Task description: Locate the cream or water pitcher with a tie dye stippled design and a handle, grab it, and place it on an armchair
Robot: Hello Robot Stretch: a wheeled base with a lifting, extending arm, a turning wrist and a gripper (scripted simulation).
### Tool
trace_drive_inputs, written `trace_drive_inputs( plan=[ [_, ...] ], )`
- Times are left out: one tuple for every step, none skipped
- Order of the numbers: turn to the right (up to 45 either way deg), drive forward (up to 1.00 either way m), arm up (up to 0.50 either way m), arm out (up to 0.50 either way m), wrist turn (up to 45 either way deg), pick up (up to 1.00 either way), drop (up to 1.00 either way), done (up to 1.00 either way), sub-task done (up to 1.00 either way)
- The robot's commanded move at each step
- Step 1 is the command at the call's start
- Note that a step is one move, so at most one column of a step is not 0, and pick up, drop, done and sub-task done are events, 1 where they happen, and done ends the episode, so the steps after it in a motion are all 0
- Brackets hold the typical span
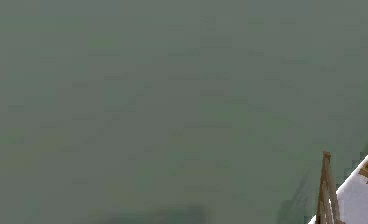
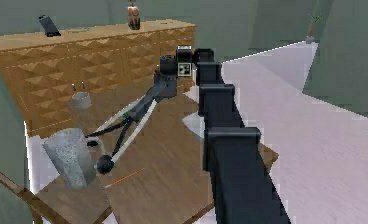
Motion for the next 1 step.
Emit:
trace_drive_inputs(
  plan=[
    [0.0, 0.0, 0.0, -0.36, 0.0, 0.0, 0.0, 0.0, 0.0]
  ],
)
